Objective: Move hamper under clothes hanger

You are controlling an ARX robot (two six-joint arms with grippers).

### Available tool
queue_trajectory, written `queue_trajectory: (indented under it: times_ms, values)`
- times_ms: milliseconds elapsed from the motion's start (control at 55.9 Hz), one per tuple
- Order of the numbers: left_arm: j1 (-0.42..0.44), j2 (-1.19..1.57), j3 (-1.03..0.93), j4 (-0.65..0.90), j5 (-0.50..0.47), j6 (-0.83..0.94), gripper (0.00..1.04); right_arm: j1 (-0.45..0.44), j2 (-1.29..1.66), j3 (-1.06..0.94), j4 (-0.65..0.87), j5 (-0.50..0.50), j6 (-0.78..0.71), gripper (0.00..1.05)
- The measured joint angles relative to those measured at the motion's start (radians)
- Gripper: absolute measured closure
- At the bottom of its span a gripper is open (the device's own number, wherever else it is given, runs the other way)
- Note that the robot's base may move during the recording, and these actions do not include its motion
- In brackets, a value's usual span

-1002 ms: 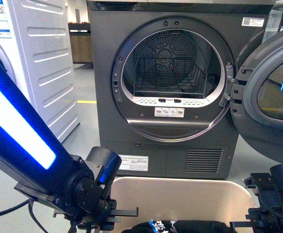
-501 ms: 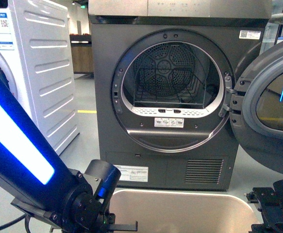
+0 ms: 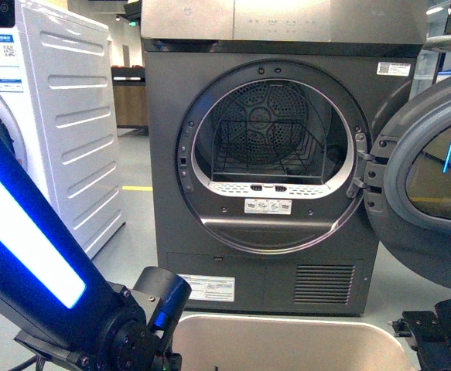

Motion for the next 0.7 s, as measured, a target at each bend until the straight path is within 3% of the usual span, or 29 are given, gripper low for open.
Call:
queue_trajectory:
  times_ms: [233,698]
  values:
    - [0.026,-0.003,-0.003,0.000,-0.011,0.000,1.01,0.023,0.000,0.000,0.000,-0.019,0.000,1.02]
    - [-0.007,-0.013,-0.001,0.006,0.005,0.000,1.01,-0.011,0.001,-0.002,0.003,0.000,0.000,1.02]
